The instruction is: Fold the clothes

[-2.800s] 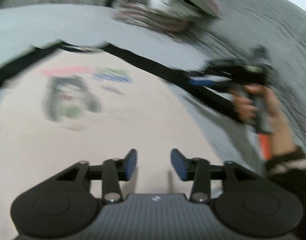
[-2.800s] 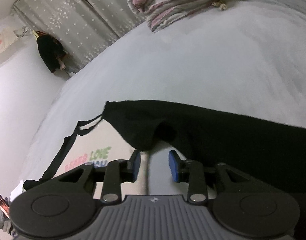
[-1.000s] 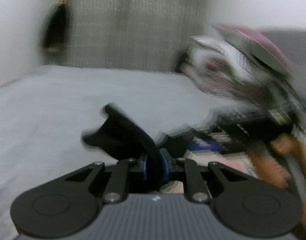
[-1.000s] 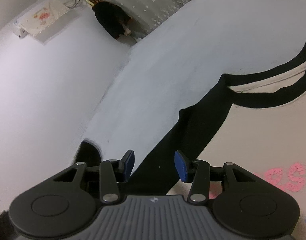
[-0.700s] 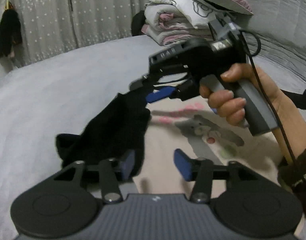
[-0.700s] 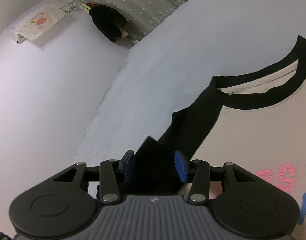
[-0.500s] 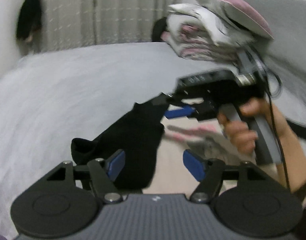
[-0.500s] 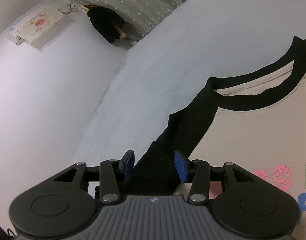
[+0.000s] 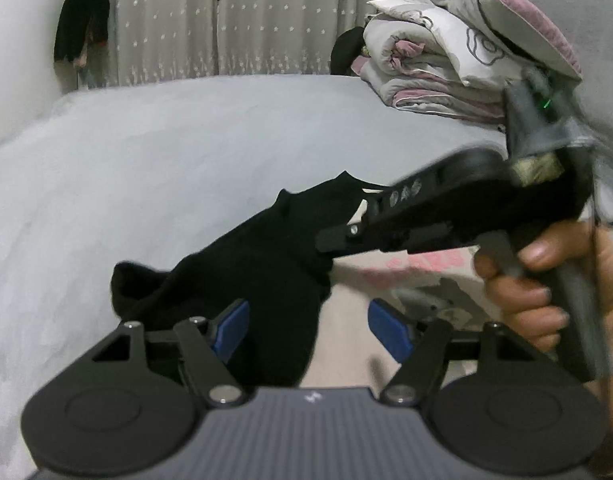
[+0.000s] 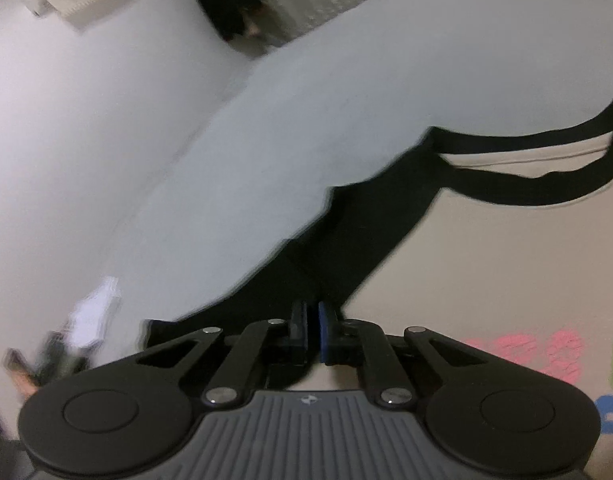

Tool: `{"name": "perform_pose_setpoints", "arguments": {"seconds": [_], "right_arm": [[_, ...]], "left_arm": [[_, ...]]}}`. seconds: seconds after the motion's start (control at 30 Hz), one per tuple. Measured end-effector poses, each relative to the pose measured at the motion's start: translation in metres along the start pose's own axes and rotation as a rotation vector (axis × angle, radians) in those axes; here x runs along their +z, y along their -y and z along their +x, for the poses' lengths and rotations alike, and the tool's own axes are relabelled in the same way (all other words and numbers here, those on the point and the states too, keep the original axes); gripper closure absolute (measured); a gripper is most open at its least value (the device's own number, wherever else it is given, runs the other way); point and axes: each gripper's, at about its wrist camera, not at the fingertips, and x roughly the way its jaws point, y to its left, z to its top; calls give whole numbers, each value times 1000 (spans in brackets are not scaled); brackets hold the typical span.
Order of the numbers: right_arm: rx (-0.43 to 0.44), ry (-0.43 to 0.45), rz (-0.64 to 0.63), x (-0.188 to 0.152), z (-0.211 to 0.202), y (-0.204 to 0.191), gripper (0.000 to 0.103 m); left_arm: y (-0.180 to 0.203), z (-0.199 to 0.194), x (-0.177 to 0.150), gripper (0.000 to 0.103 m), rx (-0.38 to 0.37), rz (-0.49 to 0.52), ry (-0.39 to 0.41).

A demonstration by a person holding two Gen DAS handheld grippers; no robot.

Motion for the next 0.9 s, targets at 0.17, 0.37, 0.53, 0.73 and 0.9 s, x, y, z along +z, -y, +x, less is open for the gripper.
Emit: {"name": "perform_pose_setpoints", "arguments": {"seconds": [0.17, 0.37, 0.53, 0.73, 0.9], "right_arm": [[252, 15, 24, 5, -20, -6, 95], [460, 13, 24, 5, -32, -17, 95], [513, 66, 38, 4, -38, -14, 95], [510, 156, 99, 5, -41, 2, 90], [447, 148, 121, 4, -31, 6, 89]], "left_arm": [[21, 3, 4, 30, 120, 78, 69], [29, 4, 16, 47, 289, 75, 136], [-5, -10, 36, 94, 383, -85, 162], [-72, -56, 59, 94, 556, -231, 309], [-117, -90, 62, 94, 614, -373, 445]]}}
